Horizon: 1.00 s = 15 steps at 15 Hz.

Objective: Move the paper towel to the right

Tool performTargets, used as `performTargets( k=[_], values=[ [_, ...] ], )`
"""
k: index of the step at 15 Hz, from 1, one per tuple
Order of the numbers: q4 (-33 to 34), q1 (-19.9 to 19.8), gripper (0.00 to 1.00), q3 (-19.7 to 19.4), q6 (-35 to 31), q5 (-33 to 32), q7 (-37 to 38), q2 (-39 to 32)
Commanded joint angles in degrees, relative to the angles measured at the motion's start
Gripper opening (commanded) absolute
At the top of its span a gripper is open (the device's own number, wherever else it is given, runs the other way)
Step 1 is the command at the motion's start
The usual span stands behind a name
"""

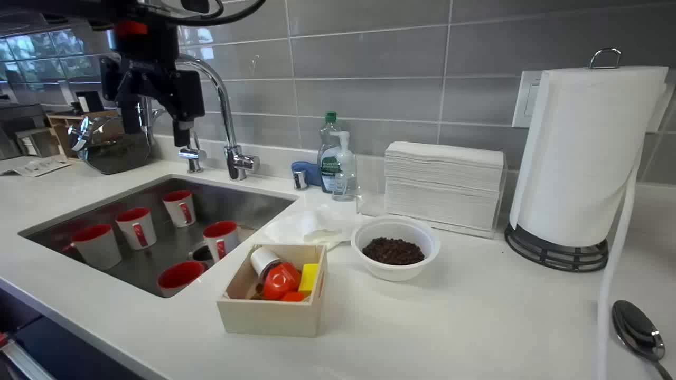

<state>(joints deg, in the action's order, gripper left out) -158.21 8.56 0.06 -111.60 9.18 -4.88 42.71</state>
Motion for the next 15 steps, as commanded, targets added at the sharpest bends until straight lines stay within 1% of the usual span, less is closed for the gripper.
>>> performTargets(
  k=[1,6,8,11,13,15],
  values=[
    [0.10,-0.56,1.00,0.49,0.18,0.33,-0.32,-0.01],
    [0.10,-0.56,1.00,0.49,0.18,0.32,-0.32,-0.01],
    [0.11,-1.56,1.00,1.20,-3.24,-1.26,0.01,-0.80],
    [0.14,-2.78,1.00,1.24,-10.39,-4.88,-1.80,-2.73],
    [0.09,-3.48,1.00,0.41,-16.79,-7.03,-3.36,-5.72],
    [0.27,-4.23,1.00,-0.41,-23.89,-9.39,-5.45,-10.46]
  ],
)
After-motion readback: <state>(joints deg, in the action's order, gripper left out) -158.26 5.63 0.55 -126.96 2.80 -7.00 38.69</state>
